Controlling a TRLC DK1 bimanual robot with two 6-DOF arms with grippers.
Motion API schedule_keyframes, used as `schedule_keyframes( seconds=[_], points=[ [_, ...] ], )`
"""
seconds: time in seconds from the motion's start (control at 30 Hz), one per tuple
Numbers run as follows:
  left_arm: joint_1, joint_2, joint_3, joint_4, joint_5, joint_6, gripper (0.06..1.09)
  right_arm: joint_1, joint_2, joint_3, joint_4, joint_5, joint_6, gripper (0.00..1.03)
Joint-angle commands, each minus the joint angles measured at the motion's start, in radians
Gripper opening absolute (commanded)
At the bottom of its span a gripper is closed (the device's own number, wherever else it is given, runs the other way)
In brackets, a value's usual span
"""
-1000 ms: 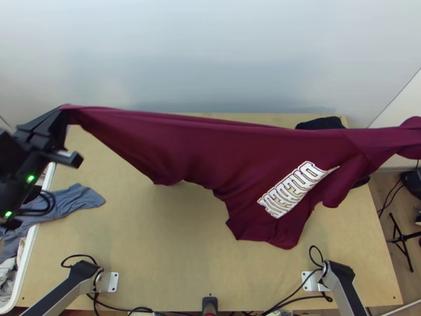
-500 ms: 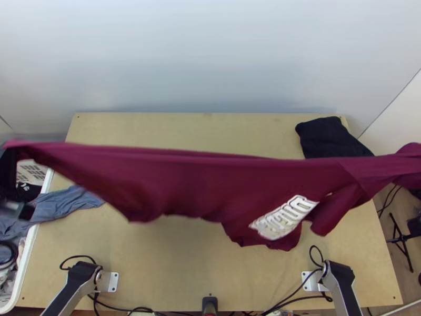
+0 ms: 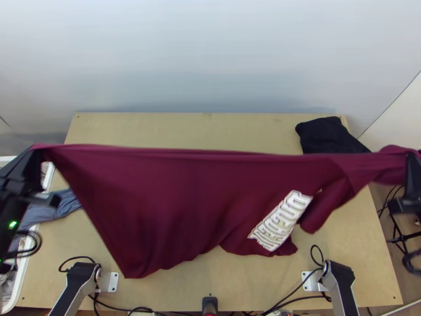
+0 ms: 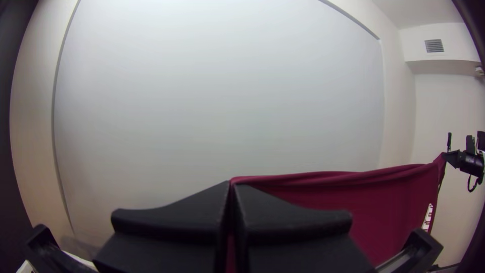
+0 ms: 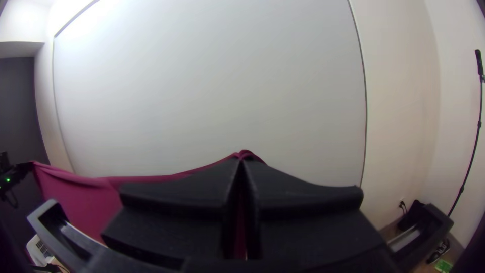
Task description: Fold the t-shirt
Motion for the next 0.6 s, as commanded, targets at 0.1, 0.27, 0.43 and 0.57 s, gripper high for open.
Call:
schedule_keyframes(
  seconds=[0.1,0.27,0.43,0.57],
  points=[
    [-0.041,0.081,-0.128,0.158,-0.052,-0.014,0.10,0.060,0.142,-0.074,0.152,0.127,-0.033,0.03],
    [-0.126,0.153,-0.153,0.242,-0.138,0.000,0.10,0.765,0.242,-0.109,0.253,0.805,-0.136,0.03],
    [-0.133,0.165,-0.142,0.247,-0.140,-0.003,0.10,0.752,0.268,-0.077,0.243,0.768,-0.108,0.03],
    [-0.131,0.150,-0.157,0.232,-0.147,-0.004,0.10,0.710,0.254,-0.090,0.232,0.762,-0.093,0.03]
  ],
)
